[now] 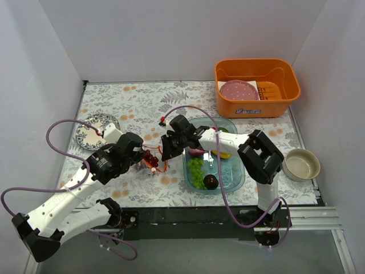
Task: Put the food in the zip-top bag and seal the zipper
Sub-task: Adjust the zipper food storage bag at the center of the board.
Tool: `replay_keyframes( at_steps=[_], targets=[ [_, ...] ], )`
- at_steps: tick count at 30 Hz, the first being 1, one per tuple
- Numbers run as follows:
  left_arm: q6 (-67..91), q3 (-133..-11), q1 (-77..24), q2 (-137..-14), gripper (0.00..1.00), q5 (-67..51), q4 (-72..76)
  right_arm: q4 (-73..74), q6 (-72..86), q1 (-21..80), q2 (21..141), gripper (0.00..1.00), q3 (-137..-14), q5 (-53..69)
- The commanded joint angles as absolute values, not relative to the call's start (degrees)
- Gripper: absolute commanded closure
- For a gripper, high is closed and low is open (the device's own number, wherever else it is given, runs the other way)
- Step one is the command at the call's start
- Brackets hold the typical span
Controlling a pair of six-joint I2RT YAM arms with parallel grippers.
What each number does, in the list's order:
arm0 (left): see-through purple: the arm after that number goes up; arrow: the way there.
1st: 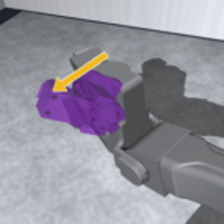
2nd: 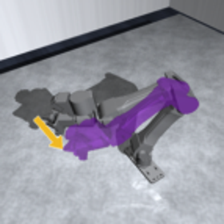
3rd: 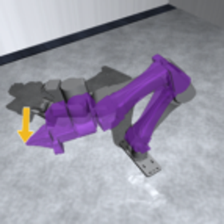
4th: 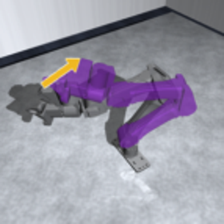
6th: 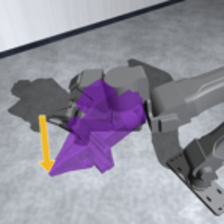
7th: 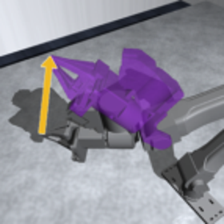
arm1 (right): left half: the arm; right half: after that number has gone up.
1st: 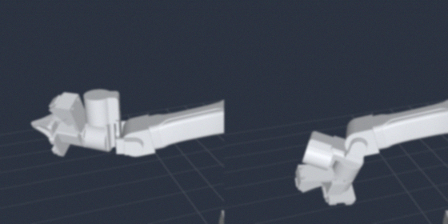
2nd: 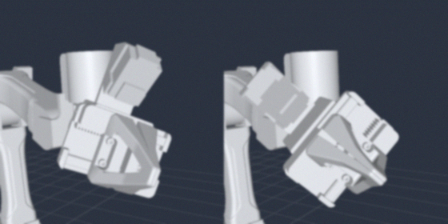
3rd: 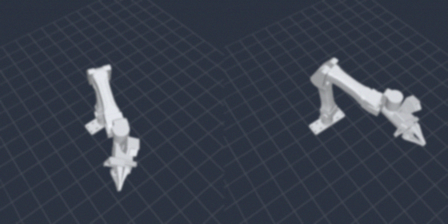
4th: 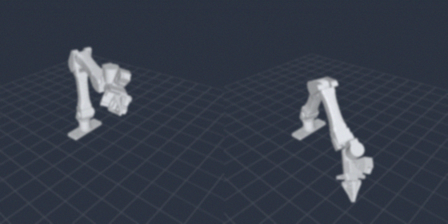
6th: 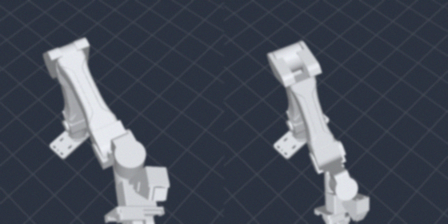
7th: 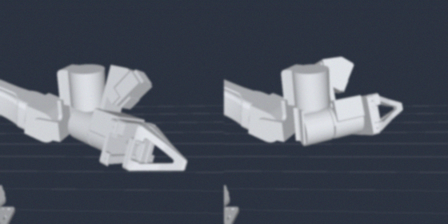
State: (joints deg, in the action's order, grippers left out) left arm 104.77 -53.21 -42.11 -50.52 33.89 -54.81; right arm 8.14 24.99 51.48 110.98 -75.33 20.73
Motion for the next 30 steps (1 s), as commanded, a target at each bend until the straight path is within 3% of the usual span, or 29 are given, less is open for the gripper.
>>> replay_keyframes(
  at_steps=[1, 2, 13, 18, 30],
  targets=[
    [104.3, -53.1, -41.7, -49.0, 1.00, 35.1, -53.5, 8.7, 23.4, 51.6, 110.4, 0.94, -77.7, 20.6],
    [104.2, -53.1, -41.7, -49.1, 1.00, 34.9, -53.3, 9.0, 22.9, 51.6, 110.2, 0.99, -77.9, 20.7],
    [102.1, -55.6, -41.7, -45.5, 1.00, 37.1, -56.9, 8.3, 25.1, 51.6, 94.7, 0.99, -83.2, 24.7],
    [102.9, -59.8, -41.7, -45.3, 1.00, 40.4, -61.0, 14.0, 24.8, 51.5, 97.3, 0.99, -93.7, 30.0],
    [98.7, -72.1, -41.7, -45.4, 1.00, 41.8, -62.5, 14.5, 28.0, 46.1, 105.0, 0.99, -98.2, 33.5]
  ],
)
